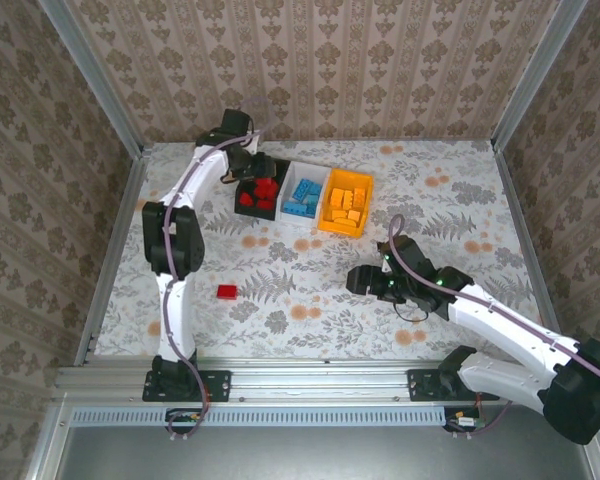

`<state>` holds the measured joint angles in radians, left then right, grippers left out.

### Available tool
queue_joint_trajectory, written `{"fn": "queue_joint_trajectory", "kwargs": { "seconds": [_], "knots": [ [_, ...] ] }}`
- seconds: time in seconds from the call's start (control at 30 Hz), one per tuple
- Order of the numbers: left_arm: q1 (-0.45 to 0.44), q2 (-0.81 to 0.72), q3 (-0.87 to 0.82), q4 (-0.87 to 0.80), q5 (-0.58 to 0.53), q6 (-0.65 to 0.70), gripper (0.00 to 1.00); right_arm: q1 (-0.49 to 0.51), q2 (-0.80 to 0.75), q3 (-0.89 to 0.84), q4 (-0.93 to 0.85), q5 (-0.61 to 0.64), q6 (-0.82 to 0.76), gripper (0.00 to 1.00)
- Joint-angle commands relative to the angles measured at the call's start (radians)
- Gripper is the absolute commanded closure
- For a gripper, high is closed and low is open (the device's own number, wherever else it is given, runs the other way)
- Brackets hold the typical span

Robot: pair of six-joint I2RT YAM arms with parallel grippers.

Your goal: Sort the legos into containers by color

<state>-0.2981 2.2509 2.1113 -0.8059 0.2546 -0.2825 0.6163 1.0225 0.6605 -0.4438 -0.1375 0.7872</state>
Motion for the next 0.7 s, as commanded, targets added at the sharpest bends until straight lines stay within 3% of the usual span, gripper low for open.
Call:
{"fn": "queue_joint_trajectory", "kwargs": {
  "seconds": [0.0, 0.3, 0.67],
  "knots": [
    [0.011, 0.015, 0.073, -0.086, -0.033, 0.040, 0.50, 0.004, -0.022, -0.021, -0.047, 0.030, 0.013, 0.22],
    [0.019, -0.159, -0.123, -0.074, -0.080, 0.077, 0.45, 0.002, 0.064, 0.027, -0.011, 0.013, -0.010, 0.22],
    [-0.004, -0.707, -0.827, -0.041, -0.154, 0.015, 0.32, -0.004, 0.235, 0.146, -0.002, -0.045, -0.084, 0.20]
  ]
}}
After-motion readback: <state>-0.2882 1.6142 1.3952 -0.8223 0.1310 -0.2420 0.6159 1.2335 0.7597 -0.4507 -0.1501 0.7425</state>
